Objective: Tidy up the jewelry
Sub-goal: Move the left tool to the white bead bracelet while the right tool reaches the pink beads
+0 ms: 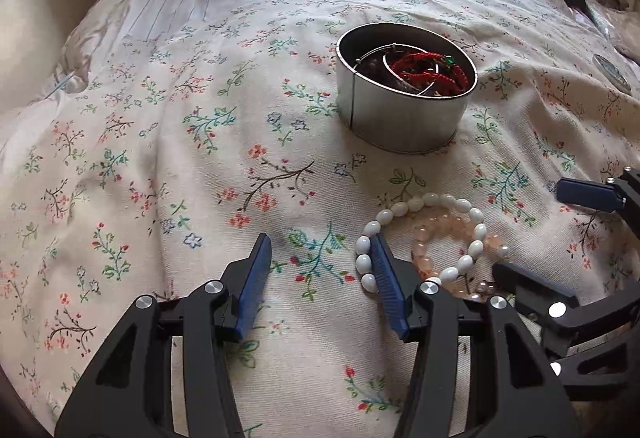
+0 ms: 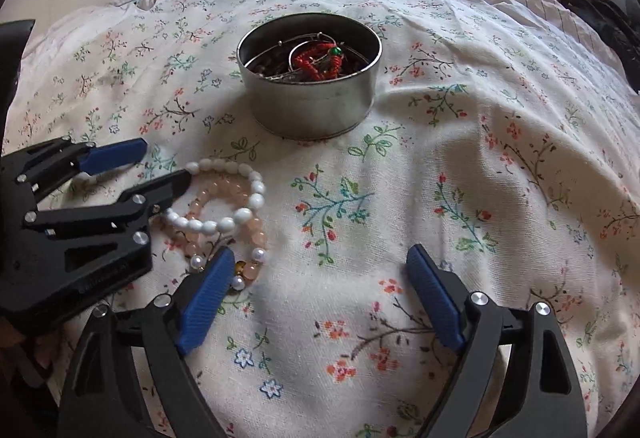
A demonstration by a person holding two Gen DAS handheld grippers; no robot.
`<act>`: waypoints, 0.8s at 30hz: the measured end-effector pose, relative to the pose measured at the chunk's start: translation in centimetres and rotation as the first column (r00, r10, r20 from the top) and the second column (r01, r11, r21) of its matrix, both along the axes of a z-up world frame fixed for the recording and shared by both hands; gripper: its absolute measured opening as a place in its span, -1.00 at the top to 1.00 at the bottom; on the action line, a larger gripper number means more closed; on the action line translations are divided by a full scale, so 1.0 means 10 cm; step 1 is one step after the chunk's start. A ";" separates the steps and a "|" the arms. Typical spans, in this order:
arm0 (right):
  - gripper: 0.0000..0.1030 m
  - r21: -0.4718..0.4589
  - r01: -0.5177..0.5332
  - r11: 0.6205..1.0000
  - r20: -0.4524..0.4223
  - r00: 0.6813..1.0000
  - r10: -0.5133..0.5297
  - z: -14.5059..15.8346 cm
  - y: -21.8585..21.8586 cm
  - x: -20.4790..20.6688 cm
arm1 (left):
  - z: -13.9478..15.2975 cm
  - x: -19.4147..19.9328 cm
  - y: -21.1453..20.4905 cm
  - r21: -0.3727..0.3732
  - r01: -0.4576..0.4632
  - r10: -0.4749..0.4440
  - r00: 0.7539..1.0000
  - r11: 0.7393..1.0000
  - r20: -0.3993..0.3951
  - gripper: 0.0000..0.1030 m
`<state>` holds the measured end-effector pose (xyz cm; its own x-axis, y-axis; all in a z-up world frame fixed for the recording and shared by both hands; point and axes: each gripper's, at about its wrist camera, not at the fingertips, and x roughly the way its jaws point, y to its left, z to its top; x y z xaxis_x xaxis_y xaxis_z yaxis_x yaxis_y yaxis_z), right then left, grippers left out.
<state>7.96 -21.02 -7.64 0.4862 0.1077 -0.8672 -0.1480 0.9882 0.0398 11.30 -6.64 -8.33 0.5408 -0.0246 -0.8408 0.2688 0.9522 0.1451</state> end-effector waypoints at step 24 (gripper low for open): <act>-0.22 0.065 0.017 0.998 0.008 1.000 -0.017 0.01 -0.11 0.01 | 0.04 -0.08 -0.11 0.032 0.086 -0.087 0.996 0.996 0.035 0.06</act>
<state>8.09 -22.14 -7.59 0.4960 0.1557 -0.8543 -0.1318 0.9859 0.1032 10.52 -7.79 -7.97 0.5683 -0.0473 -0.8215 0.3443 0.9204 0.1852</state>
